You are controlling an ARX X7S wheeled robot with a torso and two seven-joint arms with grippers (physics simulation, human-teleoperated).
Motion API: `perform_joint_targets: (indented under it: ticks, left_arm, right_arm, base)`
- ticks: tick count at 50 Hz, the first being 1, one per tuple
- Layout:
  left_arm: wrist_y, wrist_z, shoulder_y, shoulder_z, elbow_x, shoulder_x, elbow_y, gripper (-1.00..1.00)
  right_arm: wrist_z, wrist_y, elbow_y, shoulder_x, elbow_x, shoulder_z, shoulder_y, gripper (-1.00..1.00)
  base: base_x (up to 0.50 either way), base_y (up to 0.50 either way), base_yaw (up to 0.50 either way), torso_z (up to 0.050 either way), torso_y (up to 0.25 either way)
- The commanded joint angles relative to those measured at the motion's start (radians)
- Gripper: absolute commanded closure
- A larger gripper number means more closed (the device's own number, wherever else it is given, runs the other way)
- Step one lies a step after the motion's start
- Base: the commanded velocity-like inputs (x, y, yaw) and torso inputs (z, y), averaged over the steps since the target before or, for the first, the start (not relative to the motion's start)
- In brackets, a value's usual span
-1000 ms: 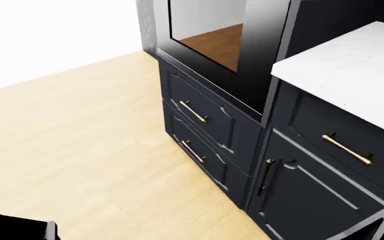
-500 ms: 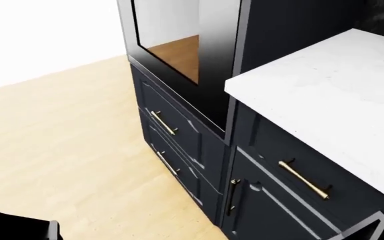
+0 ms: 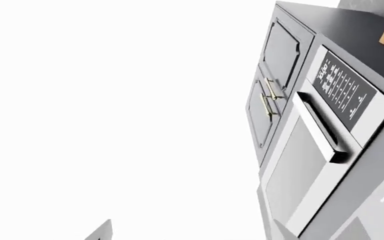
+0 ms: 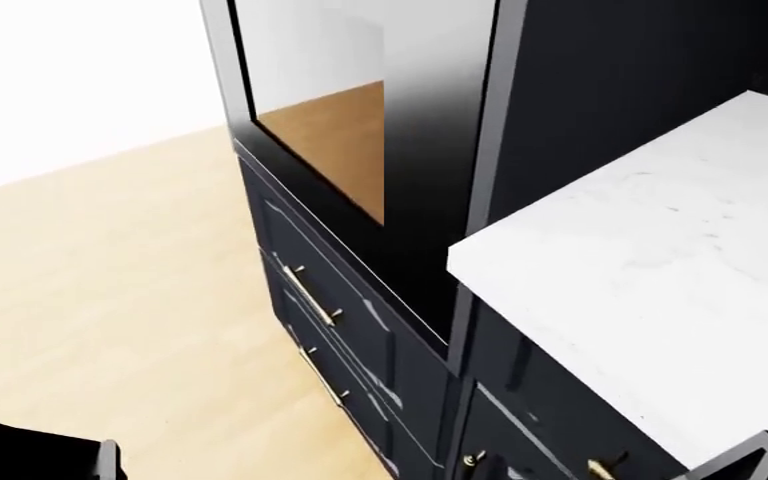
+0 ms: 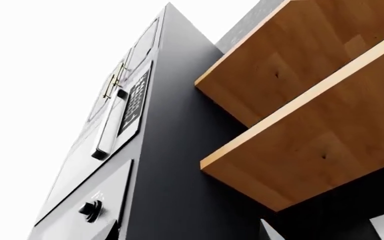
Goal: Open the oven door
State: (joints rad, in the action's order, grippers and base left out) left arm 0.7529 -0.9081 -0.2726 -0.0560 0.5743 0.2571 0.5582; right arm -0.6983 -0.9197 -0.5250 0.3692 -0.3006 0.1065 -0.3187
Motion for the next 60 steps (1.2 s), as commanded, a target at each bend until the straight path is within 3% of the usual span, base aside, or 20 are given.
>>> perform_joint_targets:
  ticks: [1,22,51,56,60]
  left_arm:
    - [-0.005,-0.006,-0.001,0.003,0.001,0.005,0.002,-1.0]
    - [-0.013,-0.014,0.002,0.014,0.004,0.013,0.003,-1.0]
    - [0.003,-0.03,0.001,0.001,0.034,0.041,0.041,-1.0]
    - [0.031,0.019,0.048,-0.02,0.044,0.132,0.093,-1.0]
    - [0.044,0.117,0.123,0.014,0.0,0.261,0.119,-1.0]
  right_arm:
    - [-0.008,0.002,-0.003,0.007,-0.001,0.002,0.0,-1.0]
    - [-0.024,0.006,-0.007,0.012,-0.012,0.001,0.003,-1.0]
    - [-0.052,0.009,-0.015,0.014,-0.03,-0.003,-0.005,-1.0]
    - [-0.056,0.015,-0.019,0.018,-0.022,-0.004,0.001,-1.0]
    - [-0.059,0.018,-0.022,0.022,-0.015,-0.004,0.003,-1.0]
  base:
    - [0.3,0.4,0.0,0.0,0.0]
    - [0.28,0.38,0.0,0.0,0.001]
    - [0.0,0.0,0.0,0.0,0.0]
    - [0.0,0.0,0.0,0.0,0.0]
    - [0.0,0.0,0.0,0.0,0.0]
